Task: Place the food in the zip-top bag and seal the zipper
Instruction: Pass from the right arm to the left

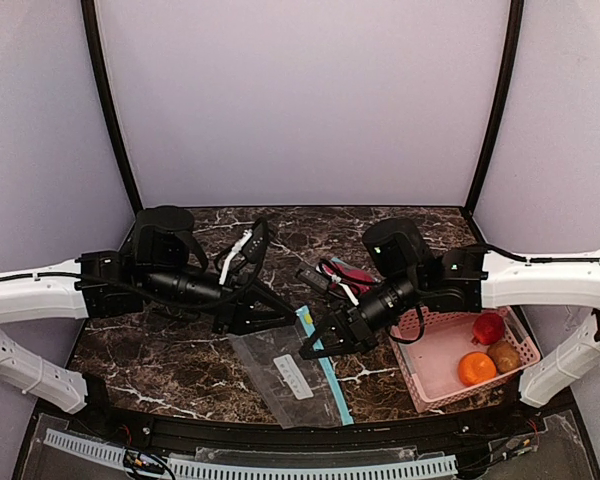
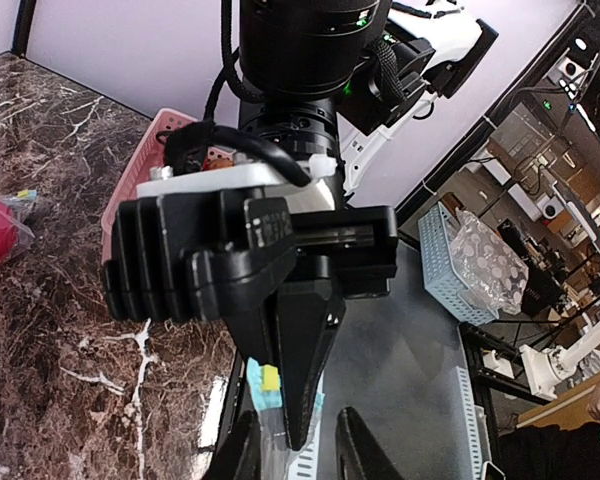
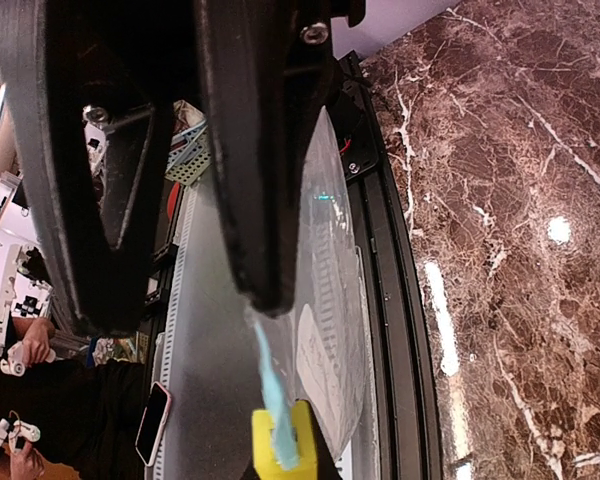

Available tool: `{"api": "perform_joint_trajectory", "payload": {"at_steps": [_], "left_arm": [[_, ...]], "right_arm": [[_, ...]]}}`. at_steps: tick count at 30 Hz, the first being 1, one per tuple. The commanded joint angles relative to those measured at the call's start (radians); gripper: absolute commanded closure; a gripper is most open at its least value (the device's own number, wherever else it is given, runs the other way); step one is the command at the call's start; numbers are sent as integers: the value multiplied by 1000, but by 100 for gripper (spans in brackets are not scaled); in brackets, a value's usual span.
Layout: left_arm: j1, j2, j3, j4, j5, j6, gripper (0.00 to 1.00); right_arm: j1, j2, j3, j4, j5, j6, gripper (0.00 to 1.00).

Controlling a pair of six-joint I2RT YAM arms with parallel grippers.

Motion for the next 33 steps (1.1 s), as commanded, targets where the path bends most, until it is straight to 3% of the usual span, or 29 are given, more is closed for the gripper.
{"api": "perform_joint_trajectory", "payload": {"at_steps": [1,10,16,20,27,30,33], "left_arm": [[-8,-7,-33,63,9,-28,77],[-25,29,-25,75,19,-35,82],[-26,39,-32,77,8,-36,97],[-26,33,-44,80,-17,-36,99],[-26,7,-73,120,-31,-46,99],[-26,5,-73,121,-26,-48,99],[-26,1,-74,123,-23,-50,99]], "right_arm": [[10,0,23,-3,-13,-19,100],[9,-10,15,-6,-8,-19,100],[9,-22,5,-6,0,-16,100],[10,-34,-2,-8,15,-16,100],[1,-98,-44,24,82,-6,52],[-15,-139,-77,76,111,17,43],[-34,-187,-124,154,136,47,40]]}}
